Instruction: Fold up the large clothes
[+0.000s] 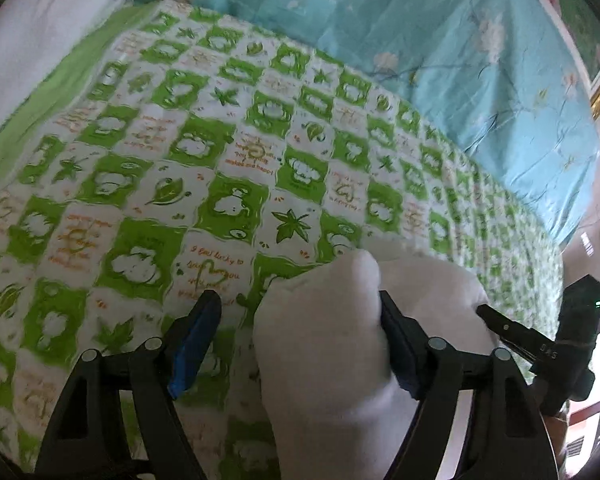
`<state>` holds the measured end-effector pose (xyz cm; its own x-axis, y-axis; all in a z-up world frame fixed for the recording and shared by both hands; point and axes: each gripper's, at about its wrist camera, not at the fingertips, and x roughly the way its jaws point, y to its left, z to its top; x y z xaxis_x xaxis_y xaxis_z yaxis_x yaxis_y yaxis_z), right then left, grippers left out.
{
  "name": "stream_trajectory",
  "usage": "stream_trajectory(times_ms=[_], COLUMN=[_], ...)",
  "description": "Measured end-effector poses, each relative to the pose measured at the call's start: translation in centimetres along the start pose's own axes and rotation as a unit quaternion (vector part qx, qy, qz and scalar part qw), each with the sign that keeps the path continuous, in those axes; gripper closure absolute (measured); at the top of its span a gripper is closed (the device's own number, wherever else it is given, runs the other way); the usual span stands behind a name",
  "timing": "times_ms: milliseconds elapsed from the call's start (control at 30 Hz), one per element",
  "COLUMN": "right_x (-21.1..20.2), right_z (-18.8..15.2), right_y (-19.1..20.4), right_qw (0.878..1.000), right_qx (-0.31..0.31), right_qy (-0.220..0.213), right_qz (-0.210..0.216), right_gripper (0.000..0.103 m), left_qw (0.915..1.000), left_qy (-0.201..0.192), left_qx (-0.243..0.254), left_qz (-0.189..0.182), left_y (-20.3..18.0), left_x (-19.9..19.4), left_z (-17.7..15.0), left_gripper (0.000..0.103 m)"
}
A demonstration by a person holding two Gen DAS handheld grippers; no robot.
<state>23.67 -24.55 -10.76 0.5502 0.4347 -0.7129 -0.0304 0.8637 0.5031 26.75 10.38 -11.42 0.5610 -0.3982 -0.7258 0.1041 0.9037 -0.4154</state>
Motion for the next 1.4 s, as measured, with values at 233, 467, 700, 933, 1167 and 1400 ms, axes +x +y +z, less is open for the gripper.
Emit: stream_trajectory(times_ms=[233,467,700,933,1167,1400], right_x=[-7.0,-11.5,-14.3,-16.7,-17.9,-21.7], right_z=[-2.0,-8.4,-15.3,-20.7,-23.0,-22.4], right_y=[1.0,2.6,3.2,3.5,3.5,5.4], right_qw=[0.998,0.998,0.997,0.994,0.991,0.988], right_qx=[-0.001,-0.039,-0.076,-0.101,-0.126,-0.155], right_qy=[-0.055,-0.028,0.015,0.027,0.040,0.010], right_qz=[0.027,0.042,0.028,0.008,-0.002,0.010], right_gripper=[0.071,0.061,0.050,0.028,0.024,0.015], left_qw=[0.9988,0.9984,0.9929,0.9845,0.9766,0.9653], left_qy=[-0.032,0.002,0.050,0.065,0.070,0.015], left_qx=[0.023,0.049,0.101,0.139,0.166,0.222], left_qz=[0.030,0.027,0.038,0.085,0.116,0.137], left_y=[-0.8,-2.3,-5.3,-6.0,-5.7,-8.4], left_x=[-6.5,-11.5,-14.3,-15.9,-17.1,-22.2], left_z=[-3.4,-11.9,-19.6,-24.9,-26.8,-25.7], left_gripper=[0.029,0.025,0.021,0.019,0.019,0.008])
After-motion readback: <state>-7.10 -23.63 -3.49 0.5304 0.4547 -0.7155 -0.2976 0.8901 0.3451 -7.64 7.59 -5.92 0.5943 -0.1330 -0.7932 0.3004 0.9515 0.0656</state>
